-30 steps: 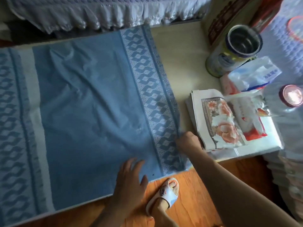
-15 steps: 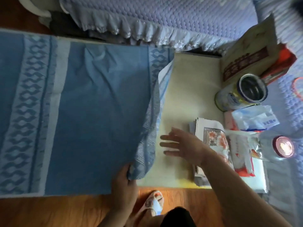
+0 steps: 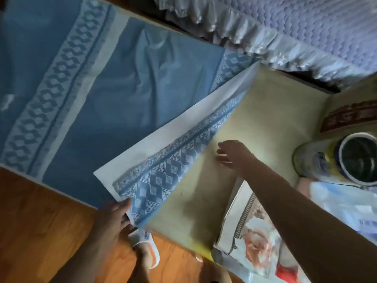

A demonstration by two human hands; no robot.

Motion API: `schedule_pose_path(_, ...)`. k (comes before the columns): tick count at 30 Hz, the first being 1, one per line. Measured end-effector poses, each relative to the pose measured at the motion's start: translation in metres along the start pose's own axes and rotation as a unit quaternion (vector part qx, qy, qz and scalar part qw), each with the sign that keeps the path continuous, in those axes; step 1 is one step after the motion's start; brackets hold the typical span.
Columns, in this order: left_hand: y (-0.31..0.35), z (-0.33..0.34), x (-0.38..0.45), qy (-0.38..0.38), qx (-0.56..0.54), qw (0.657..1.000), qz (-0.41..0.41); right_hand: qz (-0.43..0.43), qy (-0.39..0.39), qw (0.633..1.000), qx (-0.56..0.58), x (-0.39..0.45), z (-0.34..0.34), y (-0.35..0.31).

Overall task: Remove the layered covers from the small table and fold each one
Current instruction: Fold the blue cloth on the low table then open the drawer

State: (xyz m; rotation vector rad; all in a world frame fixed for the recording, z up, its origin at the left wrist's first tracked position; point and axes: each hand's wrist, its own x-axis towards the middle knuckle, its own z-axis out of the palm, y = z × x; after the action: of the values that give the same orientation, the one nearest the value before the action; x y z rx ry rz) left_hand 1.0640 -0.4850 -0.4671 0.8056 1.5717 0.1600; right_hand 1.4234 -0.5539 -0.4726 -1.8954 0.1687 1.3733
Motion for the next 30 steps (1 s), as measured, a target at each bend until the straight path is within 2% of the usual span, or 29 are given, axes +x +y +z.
schedule_pose_path(1, -0.009, 0.003, -0.010, 0.003, 0.101, 0.993, 0.060, -0.001, -0.004, 1.000, 0.016, 0.003, -0.006, -0.004)
schedule_pose_path(2, -0.020, 0.007, -0.020, 0.001, 0.204, 0.971, 0.123, 0.003, -0.005, 0.999, 0.039, 0.007, -0.014, -0.009)
schedule_pose_path(4, -0.048, 0.013, -0.033, 0.007, 0.313, 0.926, 0.210, 0.014, 0.003, 0.998, 0.066, 0.015, -0.031, -0.017)
schedule_pose_path(6, -0.074, 0.024, -0.038, -0.021, 0.345, 0.918, 0.194, 0.021, 0.004, 0.998, 0.062, 0.026, -0.044, -0.029)
schedule_pose_path(7, -0.084, 0.029, -0.039, -0.016, 0.303, 0.942, 0.144, 0.016, 0.001, 0.998, 0.057, 0.032, -0.049, -0.036)
schedule_pose_path(8, -0.093, 0.036, -0.042, -0.010, 0.206, 0.976, 0.062, 0.009, -0.005, 0.998, 0.056, 0.038, -0.053, -0.043)
schedule_pose_path(10, -0.098, 0.056, -0.049, 0.019, 0.036, 0.998, -0.054, -0.009, -0.014, 0.997, 0.069, 0.050, -0.059, -0.058)
schedule_pose_path(12, -0.107, 0.068, -0.054, 0.051, -0.155, 0.974, -0.156, -0.010, -0.013, 0.996, 0.087, 0.057, -0.065, -0.069)
schedule_pose_path(15, -0.096, 0.086, -0.069, 0.119, -0.312, 0.918, -0.216, -0.007, -0.009, 0.999, 0.038, 0.066, -0.067, -0.075)
schedule_pose_path(18, -0.088, 0.110, -0.074, 0.133, -0.363, 0.884, -0.263, -0.005, 0.005, 1.000, 0.002, 0.073, -0.068, -0.074)
schedule_pose_path(22, -0.080, 0.141, -0.076, 0.188, -0.303, 0.886, -0.297, 0.015, -0.021, 1.000, 0.004, 0.076, -0.061, -0.073)
schedule_pose_path(26, -0.086, 0.154, -0.065, 0.249, -0.347, 0.867, -0.255, 0.047, -0.057, 0.997, 0.007, 0.075, -0.051, -0.076)
schedule_pose_path(28, -0.088, 0.155, -0.049, 0.282, -0.462, 0.797, -0.268, 0.033, -0.056, 0.998, 0.014, 0.074, -0.046, -0.082)
schedule_pose_path(29, -0.085, 0.152, -0.046, 0.292, -0.484, 0.781, -0.264, 0.017, -0.042, 0.999, 0.010, 0.072, -0.043, -0.085)
schedule_pose_path(30, -0.081, 0.150, -0.048, 0.290, -0.480, 0.786, -0.262, -0.002, -0.020, 1.000, -0.007, 0.073, -0.042, -0.085)
